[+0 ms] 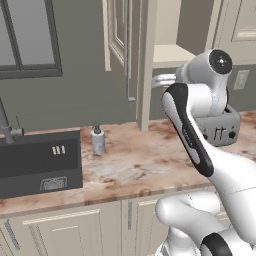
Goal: Locate and retrieve the soap dispenser and soap dispenser from the cabinet. Place them next to the sink.
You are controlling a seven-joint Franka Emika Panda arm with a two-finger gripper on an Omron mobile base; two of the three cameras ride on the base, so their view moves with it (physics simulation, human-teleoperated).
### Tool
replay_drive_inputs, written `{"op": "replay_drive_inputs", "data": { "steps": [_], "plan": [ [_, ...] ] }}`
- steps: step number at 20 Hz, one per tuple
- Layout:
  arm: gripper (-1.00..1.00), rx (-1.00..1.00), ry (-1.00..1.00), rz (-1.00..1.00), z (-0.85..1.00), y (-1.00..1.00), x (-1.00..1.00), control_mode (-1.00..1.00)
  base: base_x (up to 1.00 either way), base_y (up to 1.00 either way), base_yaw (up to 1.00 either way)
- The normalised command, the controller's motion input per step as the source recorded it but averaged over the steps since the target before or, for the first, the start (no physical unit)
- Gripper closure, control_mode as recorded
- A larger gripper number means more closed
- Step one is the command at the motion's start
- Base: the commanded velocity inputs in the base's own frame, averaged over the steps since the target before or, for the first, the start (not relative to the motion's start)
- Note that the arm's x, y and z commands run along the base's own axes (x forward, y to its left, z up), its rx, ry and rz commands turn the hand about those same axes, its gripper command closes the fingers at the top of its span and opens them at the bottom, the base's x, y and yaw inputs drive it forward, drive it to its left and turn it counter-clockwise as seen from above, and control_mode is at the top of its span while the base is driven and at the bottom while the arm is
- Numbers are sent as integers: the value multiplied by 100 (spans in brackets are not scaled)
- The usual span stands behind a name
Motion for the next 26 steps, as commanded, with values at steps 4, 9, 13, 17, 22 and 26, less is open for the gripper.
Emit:
{"op": "replay_drive_inputs", "data": {
  "steps": [4,9,13,17,22,26],
  "plan": [
    [-100,-7,11,1,17,2,0,-100,0,0,0],
    [-100,0,-1,0,0,0,0,-100,0,0,0],
    [-100,0,-3,6,17,0,3,-100,0,0,0],
    [-100,0,-16,19,9,0,23,-100,0,0,0],
    [-100,-3,-8,20,10,0,16,-100,0,0,0],
    [-100,-5,0,1,15,0,0,-100,0,0,0]
  ]
}}
